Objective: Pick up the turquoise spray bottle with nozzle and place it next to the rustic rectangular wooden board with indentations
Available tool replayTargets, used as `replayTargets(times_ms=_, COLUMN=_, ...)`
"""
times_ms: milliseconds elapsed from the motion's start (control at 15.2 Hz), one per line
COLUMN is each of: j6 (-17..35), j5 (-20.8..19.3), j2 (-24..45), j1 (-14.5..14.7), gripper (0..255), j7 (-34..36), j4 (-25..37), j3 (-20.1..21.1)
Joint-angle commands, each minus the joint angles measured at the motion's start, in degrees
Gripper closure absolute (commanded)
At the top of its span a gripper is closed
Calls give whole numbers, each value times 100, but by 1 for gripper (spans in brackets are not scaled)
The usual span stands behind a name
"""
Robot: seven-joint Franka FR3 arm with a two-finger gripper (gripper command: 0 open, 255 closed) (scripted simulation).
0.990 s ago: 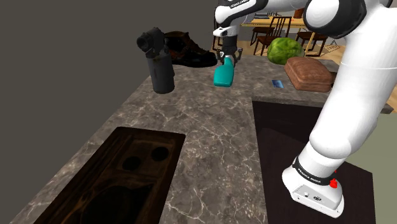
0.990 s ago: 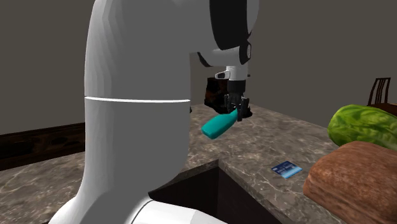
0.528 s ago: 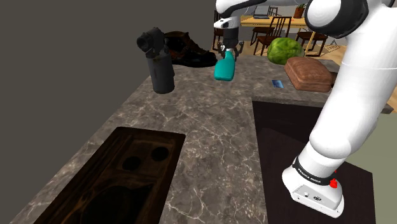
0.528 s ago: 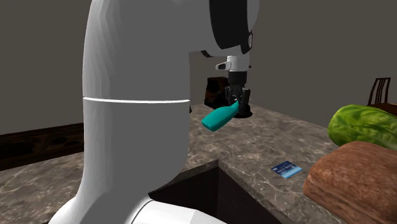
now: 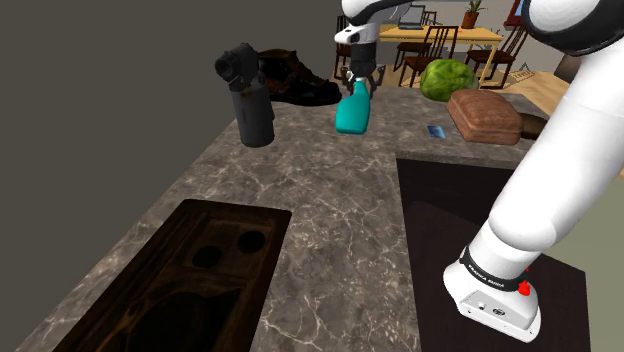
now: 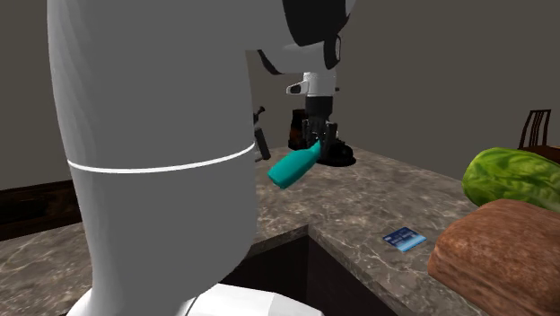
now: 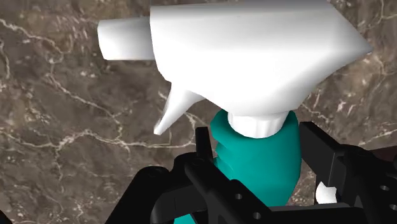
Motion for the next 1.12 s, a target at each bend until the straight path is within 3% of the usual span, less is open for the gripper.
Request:
replayTargets(times_ms=0, j6=80, j5=-39, j2=-428, j1=110, gripper=255, j7=228, j4=-511, j3=99)
replayTargets(times_ms=528, j6=158, j5=7, j2=-1767, j1=461, gripper=255, j7=1056, j4=-1950, j3=579)
replayTargets(times_ms=1056, j6=26, j5=337, j2=-2903, j1=856, gripper=255, j7=1916, j4=-2960, j3=1188)
